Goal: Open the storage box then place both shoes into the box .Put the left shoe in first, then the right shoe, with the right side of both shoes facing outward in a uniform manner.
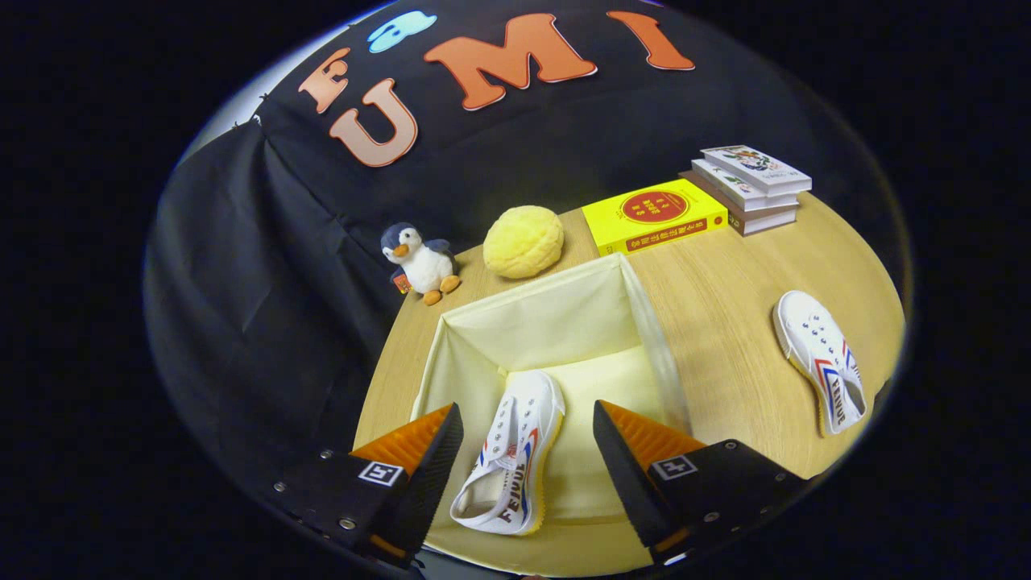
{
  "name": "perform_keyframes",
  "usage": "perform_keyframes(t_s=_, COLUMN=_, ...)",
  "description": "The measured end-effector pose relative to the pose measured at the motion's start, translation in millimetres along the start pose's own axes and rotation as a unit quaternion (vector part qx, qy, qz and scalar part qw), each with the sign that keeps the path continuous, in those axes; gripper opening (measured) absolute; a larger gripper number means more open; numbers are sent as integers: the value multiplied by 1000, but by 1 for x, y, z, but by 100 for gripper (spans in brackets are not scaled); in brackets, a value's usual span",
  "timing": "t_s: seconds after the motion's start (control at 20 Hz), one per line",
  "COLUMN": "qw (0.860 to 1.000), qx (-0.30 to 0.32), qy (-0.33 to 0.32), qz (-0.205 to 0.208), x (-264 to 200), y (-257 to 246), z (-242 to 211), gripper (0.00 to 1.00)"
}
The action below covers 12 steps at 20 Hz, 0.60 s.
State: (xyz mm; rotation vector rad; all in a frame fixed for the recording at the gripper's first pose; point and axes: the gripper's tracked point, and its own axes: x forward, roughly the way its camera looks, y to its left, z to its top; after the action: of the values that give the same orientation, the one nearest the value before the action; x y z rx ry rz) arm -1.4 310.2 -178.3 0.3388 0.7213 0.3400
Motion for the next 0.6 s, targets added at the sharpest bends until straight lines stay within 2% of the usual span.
perform_keyframes(t_s=0.35, qw=998, qx=-2, qy=-60, qz=-7, x=-50, y=-43, z=58, gripper=99)
perform_keyframes(t_s=0.6, qw=996, qx=3, qy=-79, qz=-51, x=-78, y=-114, z=78, gripper=99)
